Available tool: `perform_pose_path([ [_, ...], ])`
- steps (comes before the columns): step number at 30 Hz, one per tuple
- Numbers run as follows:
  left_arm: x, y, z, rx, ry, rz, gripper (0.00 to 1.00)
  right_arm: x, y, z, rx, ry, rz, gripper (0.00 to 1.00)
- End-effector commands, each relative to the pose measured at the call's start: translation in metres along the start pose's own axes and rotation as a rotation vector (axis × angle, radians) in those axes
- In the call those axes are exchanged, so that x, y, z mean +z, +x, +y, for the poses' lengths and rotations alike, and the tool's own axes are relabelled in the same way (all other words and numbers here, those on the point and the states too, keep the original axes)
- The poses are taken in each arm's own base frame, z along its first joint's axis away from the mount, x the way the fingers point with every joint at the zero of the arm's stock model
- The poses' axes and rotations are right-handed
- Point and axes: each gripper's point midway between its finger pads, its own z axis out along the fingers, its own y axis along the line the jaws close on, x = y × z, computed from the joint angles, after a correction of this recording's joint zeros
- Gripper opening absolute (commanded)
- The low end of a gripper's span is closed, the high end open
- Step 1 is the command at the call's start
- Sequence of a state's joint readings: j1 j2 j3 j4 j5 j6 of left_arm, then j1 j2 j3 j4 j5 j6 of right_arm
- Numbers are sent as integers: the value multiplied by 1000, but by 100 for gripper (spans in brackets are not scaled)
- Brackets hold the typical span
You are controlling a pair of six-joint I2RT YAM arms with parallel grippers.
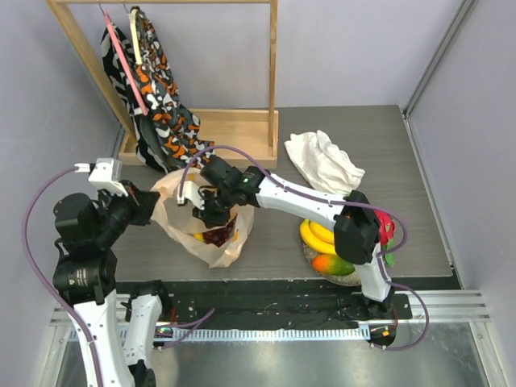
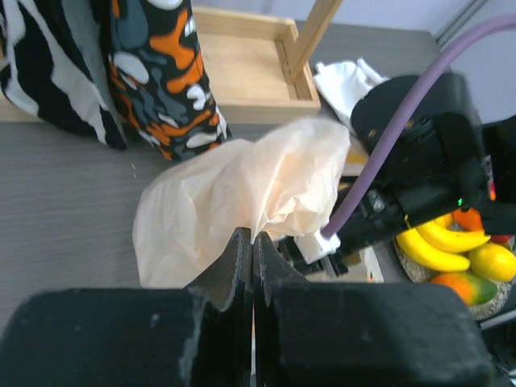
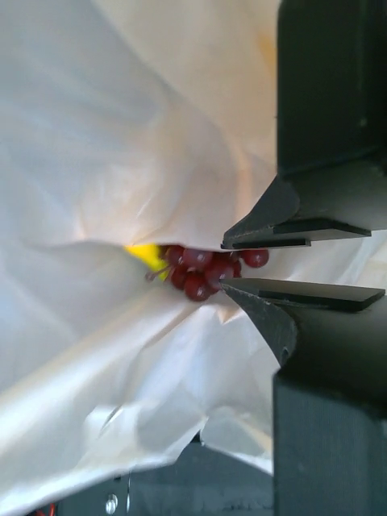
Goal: Take the fake fruits out of the plastic bag
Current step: Adjust the plastic bag at the center of the board.
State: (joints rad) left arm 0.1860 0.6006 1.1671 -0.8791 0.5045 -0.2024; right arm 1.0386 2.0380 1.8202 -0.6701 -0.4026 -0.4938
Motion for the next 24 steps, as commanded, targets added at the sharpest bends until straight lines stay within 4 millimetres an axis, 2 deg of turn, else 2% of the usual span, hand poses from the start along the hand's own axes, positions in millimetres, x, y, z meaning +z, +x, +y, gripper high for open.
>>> perform_pose_path([
  [1, -15, -60, -15, 66, 10, -187, 0, -5, -16, 29, -75, -108, -30, 27],
  [3, -19, -70, -24, 66, 43, -200, 0, -3, -12, 33, -94, -118, -14, 27],
  [7, -22, -78, -40, 46, 113, -209, 0, 9, 4, 15, -128, -24, 55, 25],
  [8, -22, -78, -41, 47, 121, -207, 0, 9, 8, 0, -120, 60, 83, 23],
  [9, -22, -77, -42, 46, 126, -204, 0, 14, 11, -8, -112, 95, 94, 22],
  [12, -20, -71, -43, 44, 141, -186, 0, 13, 6, -39, -122, 244, 108, 22],
  [13, -19, -68, -42, 41, 142, -177, 0, 17, 0, -52, -127, 300, 93, 23],
  [14, -18, -66, -42, 40, 142, -171, 0, 12, 4, -71, -126, 408, 123, 23],
  [15, -17, -62, -40, 36, 139, -162, 0, 12, -1, -80, -133, 449, 114, 23],
  [17, -15, -57, -38, 35, 137, -152, 0, 26, 5, -103, -157, 515, 138, 23],
  [18, -14, -56, -36, 36, 128, -152, 0, 19, -5, -121, -173, 602, 142, 21],
  [19, -11, -53, -33, 32, 124, -144, 0, 33, 1, -136, -187, 653, 161, 19],
  [20, -11, -51, -33, 32, 124, -141, 0, 30, -4, -148, -206, 701, 166, 18],
  [21, -10, -50, -32, 32, 123, -140, 0, 19, -20, -162, -200, 765, 139, 18],
  [23, -9, -47, -30, 31, 120, -134, 0, 10, -36, -163, -194, 779, 97, 19],
  [24, -10, -45, -30, 36, 120, -132, 0, 12, -41, -155, -189, 741, 68, 21],
])
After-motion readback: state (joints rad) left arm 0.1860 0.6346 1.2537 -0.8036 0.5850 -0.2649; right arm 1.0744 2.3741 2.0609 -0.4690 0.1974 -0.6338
